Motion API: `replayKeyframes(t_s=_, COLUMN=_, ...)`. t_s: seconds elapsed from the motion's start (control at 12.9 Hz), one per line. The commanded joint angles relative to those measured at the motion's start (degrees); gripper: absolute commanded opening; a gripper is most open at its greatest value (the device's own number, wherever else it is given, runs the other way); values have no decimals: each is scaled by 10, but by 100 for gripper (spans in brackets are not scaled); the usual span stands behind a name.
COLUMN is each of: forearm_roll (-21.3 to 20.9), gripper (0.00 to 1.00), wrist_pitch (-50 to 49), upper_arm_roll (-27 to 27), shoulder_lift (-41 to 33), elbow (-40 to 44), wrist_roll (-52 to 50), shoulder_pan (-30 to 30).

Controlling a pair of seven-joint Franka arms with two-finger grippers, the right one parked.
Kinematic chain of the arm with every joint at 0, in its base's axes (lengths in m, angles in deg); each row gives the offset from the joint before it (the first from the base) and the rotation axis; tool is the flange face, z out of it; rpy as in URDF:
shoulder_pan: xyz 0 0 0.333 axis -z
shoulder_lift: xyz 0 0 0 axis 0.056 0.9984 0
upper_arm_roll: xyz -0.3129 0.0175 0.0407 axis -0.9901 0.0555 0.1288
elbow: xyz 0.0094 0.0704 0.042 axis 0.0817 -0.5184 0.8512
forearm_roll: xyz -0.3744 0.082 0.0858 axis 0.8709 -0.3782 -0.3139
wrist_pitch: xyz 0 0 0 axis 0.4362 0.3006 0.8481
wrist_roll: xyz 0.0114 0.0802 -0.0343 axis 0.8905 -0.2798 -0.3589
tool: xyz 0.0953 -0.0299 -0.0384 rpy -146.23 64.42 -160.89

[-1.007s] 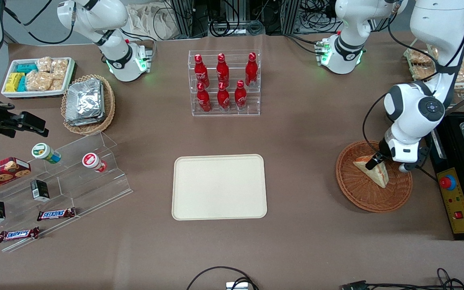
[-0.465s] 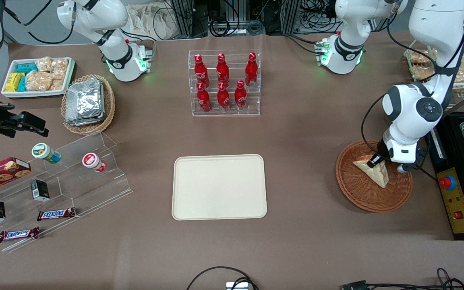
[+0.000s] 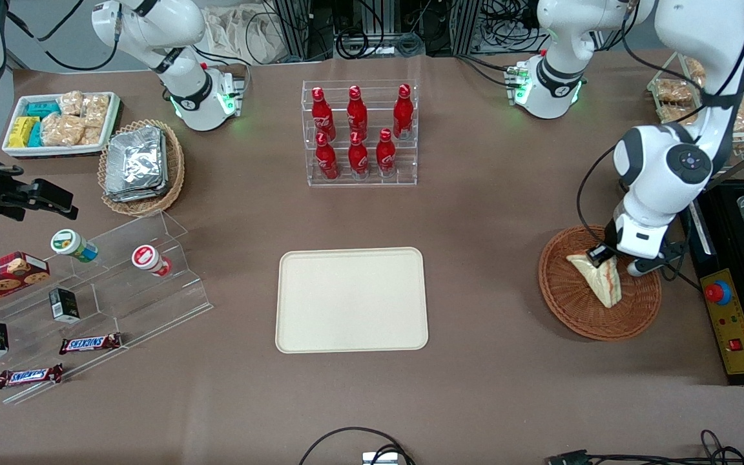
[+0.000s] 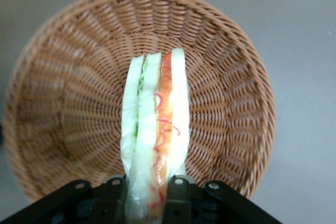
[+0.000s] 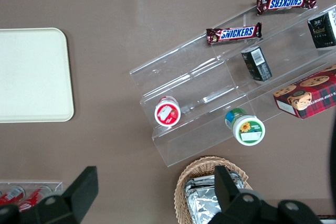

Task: Place sandwich from basket to tray
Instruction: 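Close the left gripper on the sandwich and lift it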

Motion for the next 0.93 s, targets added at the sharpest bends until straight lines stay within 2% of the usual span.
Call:
replayKeyframes(t_s=0.0, forearm_roll=-23, gripper=10, wrist_pitch=-69, upper_arm_roll=1, shoulder_lift=-47, elbow=15, wrist_roll=62, shoulder_pan=3)
replayKeyframes(t_s=0.15, forearm_roll=-23, gripper=12, wrist_pitch=-98, upper_arm_roll=-16, shoulder_lift=-52, elbow=38, wrist_roll=92, shoulder_pan=3)
replayKeyframes(t_s=0.31, forearm_roll=-23, gripper=11, wrist_pitch=-167, upper_arm_roll=-40, shoulder_lift=-51, elbow=85, wrist_roll=96, shoulder_pan=3)
replayKeyframes(t_s=0.54, forearm_roll=-23, gripper=11, wrist_pitch=-244, upper_arm_roll=-95, shoulder_lift=-44, elbow=158, wrist_roll=97, shoulder_pan=3)
replayKeyframes(t_s=0.85, forearm_roll=-27, gripper=10, wrist_pitch=-298, upper_arm_roll=-155, shoulder_lift=-3, elbow=253, wrist_roll=87, shoulder_pan=3)
